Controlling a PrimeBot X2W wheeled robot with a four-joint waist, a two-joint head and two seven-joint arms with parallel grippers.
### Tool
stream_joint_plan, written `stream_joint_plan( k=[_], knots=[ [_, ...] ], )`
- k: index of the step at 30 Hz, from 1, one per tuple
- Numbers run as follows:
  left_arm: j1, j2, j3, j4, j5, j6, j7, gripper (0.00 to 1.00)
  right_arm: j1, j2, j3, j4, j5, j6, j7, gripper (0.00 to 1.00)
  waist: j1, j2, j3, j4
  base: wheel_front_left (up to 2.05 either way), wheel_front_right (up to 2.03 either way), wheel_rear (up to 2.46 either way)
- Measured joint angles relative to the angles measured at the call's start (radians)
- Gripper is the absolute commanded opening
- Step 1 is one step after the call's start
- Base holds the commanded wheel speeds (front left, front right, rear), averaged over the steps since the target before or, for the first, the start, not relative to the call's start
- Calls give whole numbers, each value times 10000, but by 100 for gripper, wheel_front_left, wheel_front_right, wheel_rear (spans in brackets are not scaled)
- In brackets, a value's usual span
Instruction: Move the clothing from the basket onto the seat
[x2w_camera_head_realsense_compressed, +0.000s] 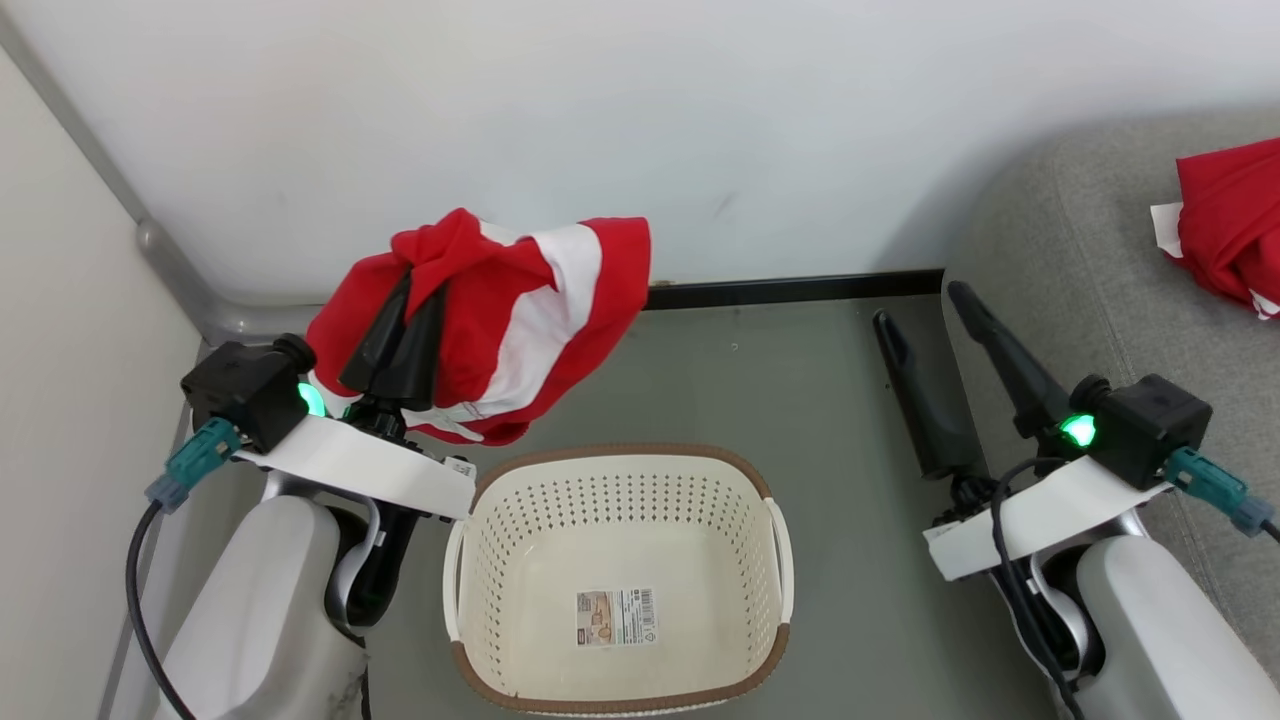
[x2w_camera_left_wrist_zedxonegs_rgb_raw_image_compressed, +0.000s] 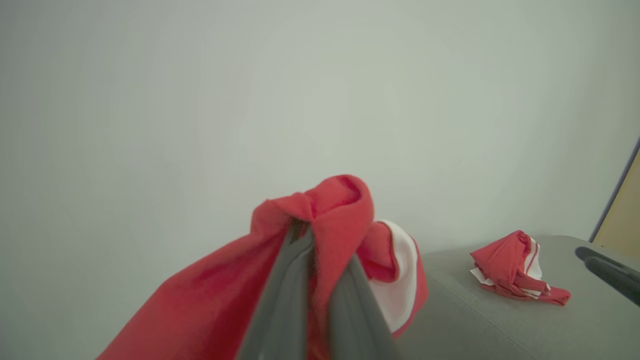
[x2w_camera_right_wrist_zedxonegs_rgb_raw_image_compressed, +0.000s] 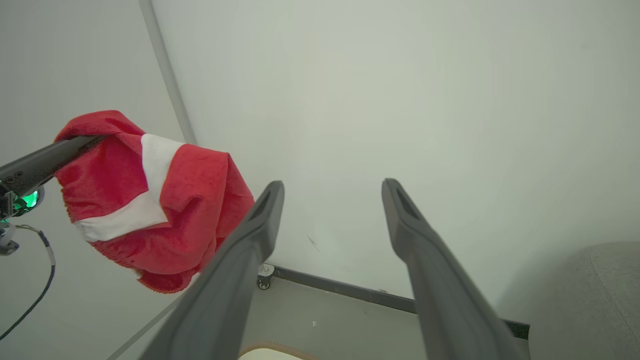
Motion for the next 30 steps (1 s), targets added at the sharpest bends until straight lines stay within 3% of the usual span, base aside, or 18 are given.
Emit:
stream_joint_plan(
  k=[15, 30],
  knots=[
    [-169, -19, -1206, -1241, 280, -2, 796, 0, 404, -546, 2096, -240, 938, 0, 0, 100, 0, 0, -747, -65, 0, 0, 0],
    [-573, -75, -2452, -2290, 270, -6, 1787, 0, 427, -911, 2750, -658, 1409, 0, 0, 100, 0, 0, -1045, -246, 0, 0, 0]
  ],
)
